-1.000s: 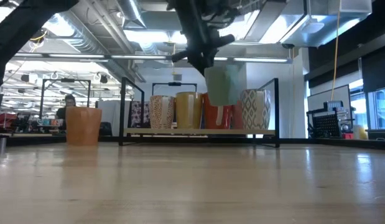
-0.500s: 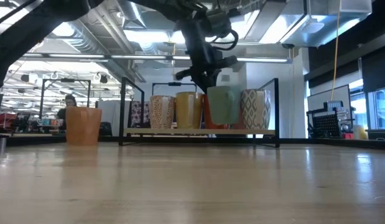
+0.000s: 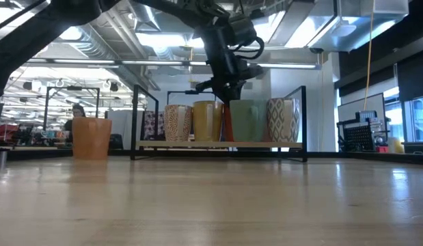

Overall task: Place coffee mugs
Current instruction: Put the green mug on the shelf

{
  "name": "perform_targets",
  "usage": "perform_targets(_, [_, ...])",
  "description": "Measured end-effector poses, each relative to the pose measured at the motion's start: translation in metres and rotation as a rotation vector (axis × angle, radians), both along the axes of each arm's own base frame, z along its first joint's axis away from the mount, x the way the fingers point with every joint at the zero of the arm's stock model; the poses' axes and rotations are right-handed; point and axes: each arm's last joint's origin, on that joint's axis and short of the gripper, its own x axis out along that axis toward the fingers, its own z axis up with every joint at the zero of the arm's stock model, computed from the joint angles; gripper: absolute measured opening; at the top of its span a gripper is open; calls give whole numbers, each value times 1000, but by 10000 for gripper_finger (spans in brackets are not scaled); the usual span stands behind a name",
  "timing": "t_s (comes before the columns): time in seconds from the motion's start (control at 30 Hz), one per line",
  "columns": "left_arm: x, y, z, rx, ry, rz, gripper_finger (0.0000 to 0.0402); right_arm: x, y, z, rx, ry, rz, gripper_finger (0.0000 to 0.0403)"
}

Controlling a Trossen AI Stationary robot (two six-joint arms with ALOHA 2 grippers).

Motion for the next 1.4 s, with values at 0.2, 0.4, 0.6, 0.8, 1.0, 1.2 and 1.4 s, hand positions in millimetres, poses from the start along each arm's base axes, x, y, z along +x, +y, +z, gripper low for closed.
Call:
perform_targets(0.2, [0, 0, 0, 0, 2, -3, 39, 0, 0, 0, 1, 0, 0, 161])
perform_targets(0.4, [0, 0, 0, 9, 10, -25, 41, 0, 0, 0, 1, -1, 0, 161])
perform_targets(0.6, [0, 0, 1, 17, 14, -35, 42, 0, 0, 0, 1, -1, 0, 161])
perform_targets(0.8, [0, 0, 1, 32, 28, -67, 42, 0, 0, 0, 3, -2, -4, 161])
perform_targets(1.0, [-1, 2, 1, 31, 29, -70, 42, 0, 0, 0, 6, -4, -7, 161])
perform_targets(1.2, [-1, 2, 1, 44, 38, -79, 42, 1, 1, 0, 16, -11, -7, 161])
perform_targets(1.4, [-1, 3, 1, 31, 32, -85, 42, 1, 1, 0, 20, -14, -7, 161])
